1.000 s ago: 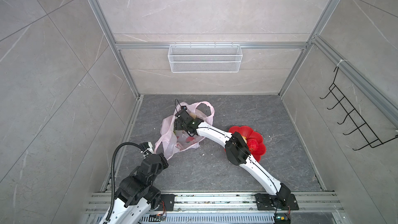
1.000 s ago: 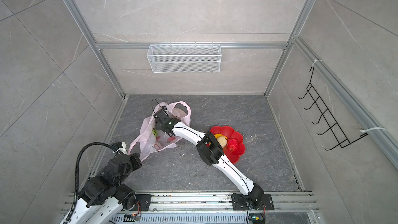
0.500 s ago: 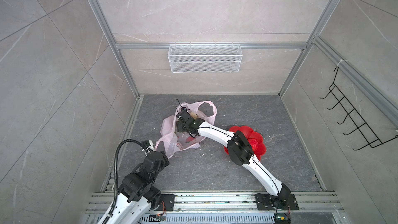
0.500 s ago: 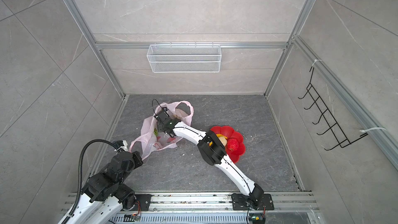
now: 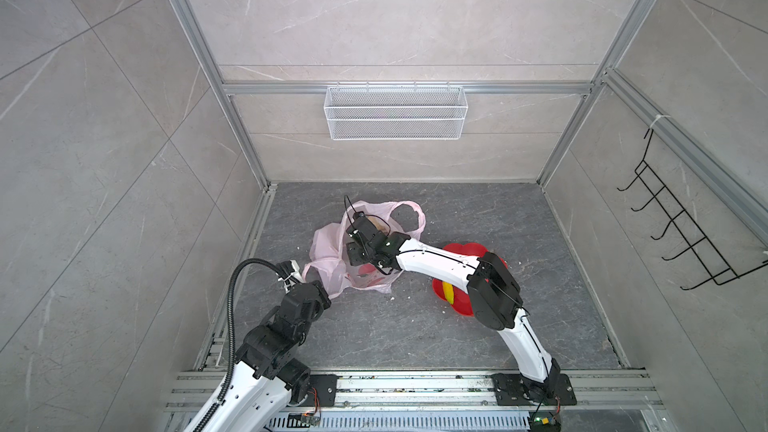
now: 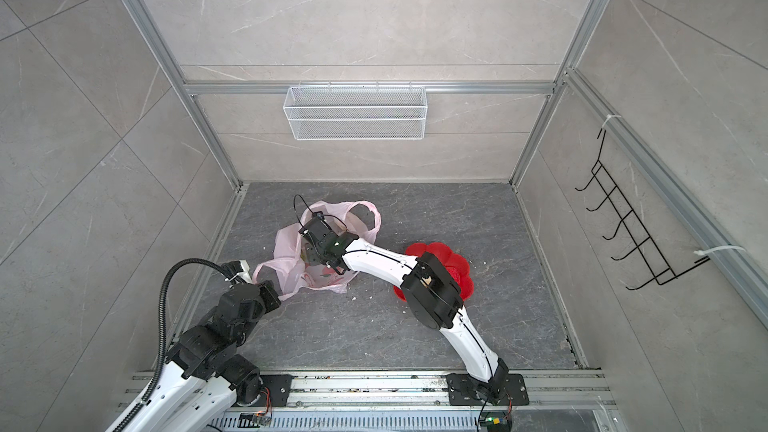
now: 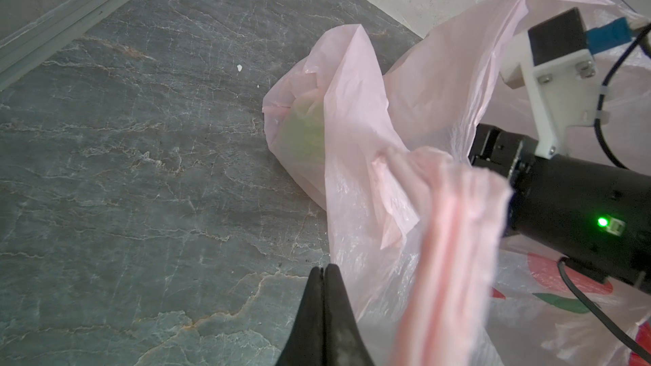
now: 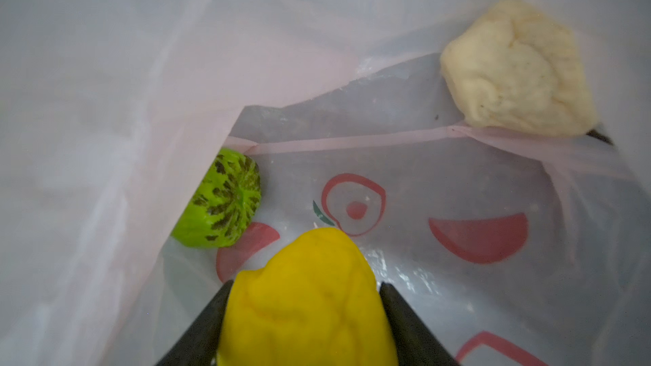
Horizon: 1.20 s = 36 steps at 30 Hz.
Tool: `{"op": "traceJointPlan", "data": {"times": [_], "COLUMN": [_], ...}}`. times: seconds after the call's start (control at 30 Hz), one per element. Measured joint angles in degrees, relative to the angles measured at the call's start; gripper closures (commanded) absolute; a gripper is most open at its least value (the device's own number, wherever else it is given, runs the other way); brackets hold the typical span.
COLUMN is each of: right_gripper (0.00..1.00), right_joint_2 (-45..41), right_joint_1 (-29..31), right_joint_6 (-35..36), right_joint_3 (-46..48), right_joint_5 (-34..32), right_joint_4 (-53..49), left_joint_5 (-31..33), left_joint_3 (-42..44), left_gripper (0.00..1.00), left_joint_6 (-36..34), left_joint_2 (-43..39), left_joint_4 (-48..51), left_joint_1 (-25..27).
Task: Take the fake fruits out of the plastic bag
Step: 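Lift the lemon out of the bag and carry it over the red plate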
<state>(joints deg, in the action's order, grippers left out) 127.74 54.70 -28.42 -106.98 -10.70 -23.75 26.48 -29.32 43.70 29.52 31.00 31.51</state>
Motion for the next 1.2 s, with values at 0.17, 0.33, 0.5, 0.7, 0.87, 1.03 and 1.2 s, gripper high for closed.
{"op": "traceJointPlan", "data": {"times": [0.17,0.33,0.5,0.7,0.87,1.03,1.2], "right_gripper": [0.44,0.44,0.45,0.45,0.45,0.44,0.43], "right_joint_2": [-6.32,-15.41,-25.99,-36.79,-44.89,-53.77,-61.66], "right_joint_1": [0.39,1.40,1.92,1.92,1.90,0.66,-3.19], "right_joint_6": [0.66,1.62,1.66,1.09,-0.13,-3.61,-7.50], "right_joint_3": [5.81,10.29,15.78,22.99,29.29,37.53,45.62], "right_joint_5": [0.37,1.07,1.33,-0.28,-4.74,-9.20,-12.26], "right_joint_4": [-1.27,-3.52,-4.68,-7.06,-11.39,-16.50,-21.00], "left_joint_5": [-0.13,-0.46,-1.11,-1.16,-1.18,-1.16,-1.18], "left_joint_3": [-0.02,-0.68,-2.10,-4.20,-5.75,-6.27,-6.60], "left_gripper": [1.00,1.00,1.00,1.00,1.00,1.00,1.00], "left_joint_6": [-2.10,-3.63,-4.31,-4.96,-5.42,-5.68,-6.05], "left_joint_2": [5.66,10.54,14.36,16.22,16.22,16.28,17.03], "left_joint_4": [-6.03,-11.13,-13.75,-14.80,-14.80,-14.78,-14.73], "left_joint_1": [0.00,0.00,0.00,0.00,0.00,0.00,0.00]}}
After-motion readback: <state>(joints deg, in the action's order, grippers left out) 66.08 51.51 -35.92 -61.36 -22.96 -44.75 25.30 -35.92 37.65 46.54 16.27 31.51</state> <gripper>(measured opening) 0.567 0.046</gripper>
